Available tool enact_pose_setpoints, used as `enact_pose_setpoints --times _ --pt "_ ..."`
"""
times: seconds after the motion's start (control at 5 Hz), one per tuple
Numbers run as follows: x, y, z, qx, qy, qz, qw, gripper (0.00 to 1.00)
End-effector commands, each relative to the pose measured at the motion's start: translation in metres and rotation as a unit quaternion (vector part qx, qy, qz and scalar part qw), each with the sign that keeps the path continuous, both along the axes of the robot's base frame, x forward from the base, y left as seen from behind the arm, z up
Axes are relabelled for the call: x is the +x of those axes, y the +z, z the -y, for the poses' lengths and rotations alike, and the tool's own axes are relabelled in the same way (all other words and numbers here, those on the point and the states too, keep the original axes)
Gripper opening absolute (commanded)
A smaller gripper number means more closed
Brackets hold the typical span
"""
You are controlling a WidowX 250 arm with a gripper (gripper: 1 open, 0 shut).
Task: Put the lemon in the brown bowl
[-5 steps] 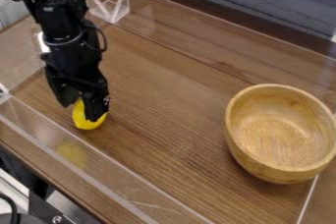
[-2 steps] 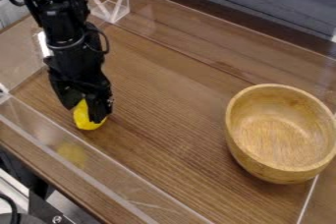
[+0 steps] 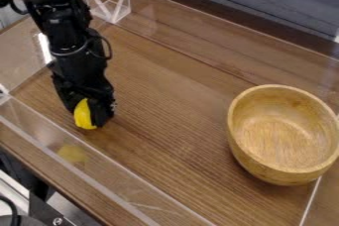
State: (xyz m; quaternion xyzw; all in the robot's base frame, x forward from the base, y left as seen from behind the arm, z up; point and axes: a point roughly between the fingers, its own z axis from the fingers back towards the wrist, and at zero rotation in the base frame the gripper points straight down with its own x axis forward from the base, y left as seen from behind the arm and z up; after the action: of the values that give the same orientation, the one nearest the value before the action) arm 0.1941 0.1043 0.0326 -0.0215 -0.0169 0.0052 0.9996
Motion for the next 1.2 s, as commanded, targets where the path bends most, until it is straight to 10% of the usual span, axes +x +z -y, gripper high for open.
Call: enact_pose_setpoints --times 0.0,1.0 --pt "0.0024 0.0003 -0.0012 0.003 0.003 0.007 1.0 0.0" --pt "0.0086 -0.0003 0.0019 0.004 0.003 0.009 0.9999 0.0"
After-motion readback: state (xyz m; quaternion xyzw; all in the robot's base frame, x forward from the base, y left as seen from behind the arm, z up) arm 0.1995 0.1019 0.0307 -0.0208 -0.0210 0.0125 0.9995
